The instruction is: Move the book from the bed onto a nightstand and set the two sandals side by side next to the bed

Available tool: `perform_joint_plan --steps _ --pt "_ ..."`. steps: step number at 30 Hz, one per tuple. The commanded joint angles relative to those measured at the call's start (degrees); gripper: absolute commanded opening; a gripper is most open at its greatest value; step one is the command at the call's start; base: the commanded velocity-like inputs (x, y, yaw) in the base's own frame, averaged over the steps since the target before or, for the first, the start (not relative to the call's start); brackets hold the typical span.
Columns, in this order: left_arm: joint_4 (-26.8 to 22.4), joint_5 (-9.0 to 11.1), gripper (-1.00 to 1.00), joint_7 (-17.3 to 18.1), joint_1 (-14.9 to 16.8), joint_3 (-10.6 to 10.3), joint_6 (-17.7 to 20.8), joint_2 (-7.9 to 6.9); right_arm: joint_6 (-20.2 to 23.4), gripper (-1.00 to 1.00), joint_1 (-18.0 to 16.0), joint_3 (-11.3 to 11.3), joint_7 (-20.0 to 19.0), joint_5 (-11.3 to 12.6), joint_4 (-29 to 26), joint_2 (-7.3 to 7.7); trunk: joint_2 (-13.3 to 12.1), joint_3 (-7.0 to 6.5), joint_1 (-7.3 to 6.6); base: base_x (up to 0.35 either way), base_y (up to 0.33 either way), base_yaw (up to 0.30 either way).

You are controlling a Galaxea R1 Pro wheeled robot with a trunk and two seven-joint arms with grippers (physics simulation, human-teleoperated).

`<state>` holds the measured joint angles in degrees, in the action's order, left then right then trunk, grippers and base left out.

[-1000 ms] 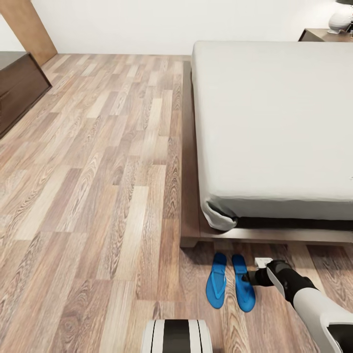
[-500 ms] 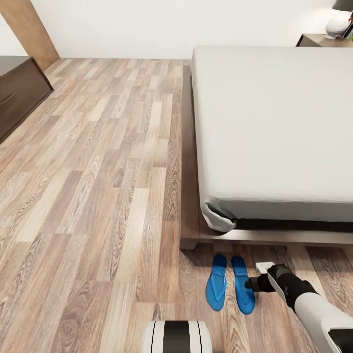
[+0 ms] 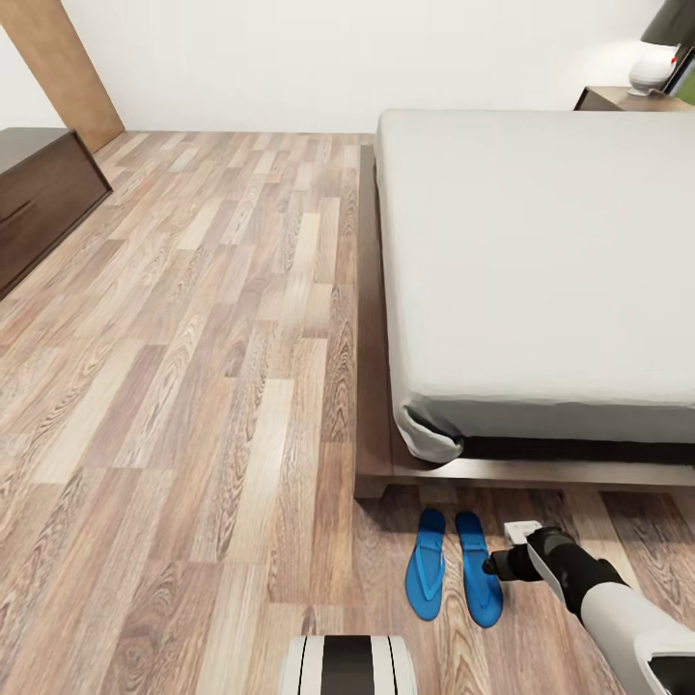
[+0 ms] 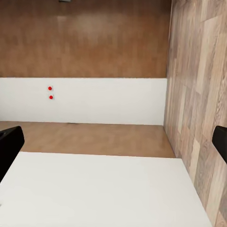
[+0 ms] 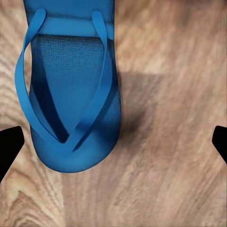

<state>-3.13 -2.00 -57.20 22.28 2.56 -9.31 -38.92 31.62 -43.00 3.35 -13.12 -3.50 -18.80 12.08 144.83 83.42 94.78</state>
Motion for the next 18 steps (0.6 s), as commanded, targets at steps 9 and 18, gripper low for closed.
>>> perform_joint_plan --steps 9,18 --pt "-0.02 -0.2 1.0 -0.1 0.02 0.26 -0.28 0.06 -2.06 1.0 0.62 0.27 -0.46 -0.3 -0.06 0.12 0.0 -0.19 -0.04 0.0 0.0 0.0" --pt "0.04 -0.2 1.0 -0.03 0.03 0.26 -0.27 0.07 -2.52 1.0 1.12 0.25 -0.49 -0.3 -0.07 0.12 -0.08 -1.52 -0.19 0.0 0.0 0.0"
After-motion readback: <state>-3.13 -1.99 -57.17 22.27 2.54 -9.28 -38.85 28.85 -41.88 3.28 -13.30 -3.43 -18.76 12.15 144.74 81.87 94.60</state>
